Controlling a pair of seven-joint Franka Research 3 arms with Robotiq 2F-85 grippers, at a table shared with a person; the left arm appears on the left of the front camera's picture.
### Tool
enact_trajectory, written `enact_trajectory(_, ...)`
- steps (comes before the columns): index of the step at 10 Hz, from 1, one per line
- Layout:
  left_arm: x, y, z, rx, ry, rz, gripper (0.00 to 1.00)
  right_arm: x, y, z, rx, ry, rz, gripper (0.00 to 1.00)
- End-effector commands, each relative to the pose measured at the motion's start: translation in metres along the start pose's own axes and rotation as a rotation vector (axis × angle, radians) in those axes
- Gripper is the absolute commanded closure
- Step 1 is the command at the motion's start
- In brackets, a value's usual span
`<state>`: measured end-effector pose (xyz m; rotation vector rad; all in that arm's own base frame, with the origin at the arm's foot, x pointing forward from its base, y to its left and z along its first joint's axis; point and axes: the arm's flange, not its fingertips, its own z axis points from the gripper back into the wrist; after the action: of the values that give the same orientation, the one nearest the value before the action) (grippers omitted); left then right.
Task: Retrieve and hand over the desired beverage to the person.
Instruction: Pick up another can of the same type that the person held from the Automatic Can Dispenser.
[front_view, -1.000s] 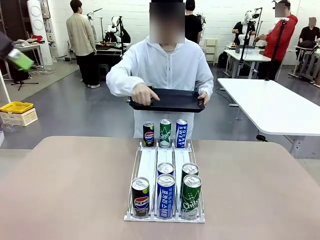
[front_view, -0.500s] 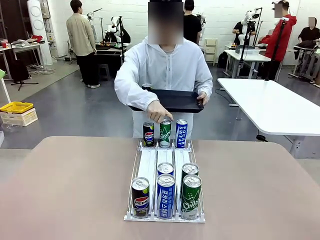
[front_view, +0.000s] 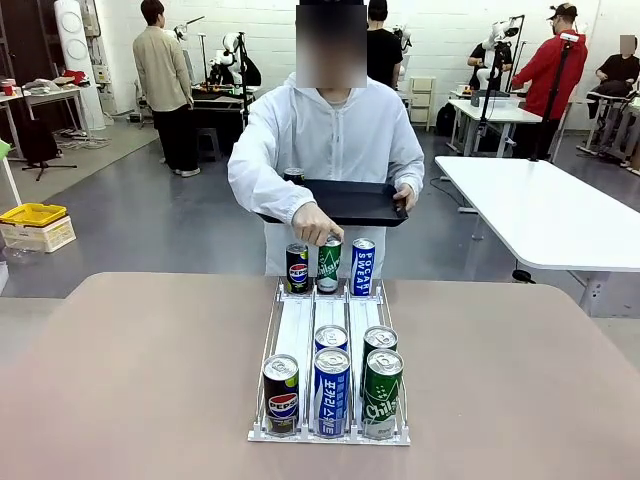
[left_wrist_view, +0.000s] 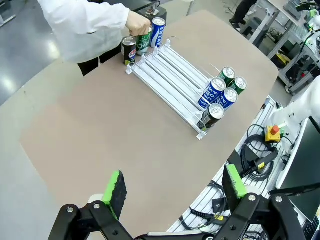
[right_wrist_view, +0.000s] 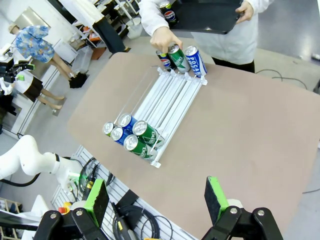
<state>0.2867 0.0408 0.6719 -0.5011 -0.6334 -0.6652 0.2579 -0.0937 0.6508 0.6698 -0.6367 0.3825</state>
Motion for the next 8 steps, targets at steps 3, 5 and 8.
enact_trajectory(3,0.0009,-0.0003,0.0005,-0.005,-0.003,-0.004,0.00,0.0015,-0.0011,-0.0013,0.024,-0.008,0.012,0.00)
enact_trajectory(5,0.0009,-0.0003,0.0005,-0.005,-0.003,-0.004,0.00,0.0015,-0.0011,-0.0013,0.024,-0.008,0.012,0.00)
enact_trajectory(8,0.0009,-0.0003,0.0005,-0.005,-0.003,-0.004,0.00,0.0015,-0.0011,-0.0013,0.024,-0.008,0.012,0.00)
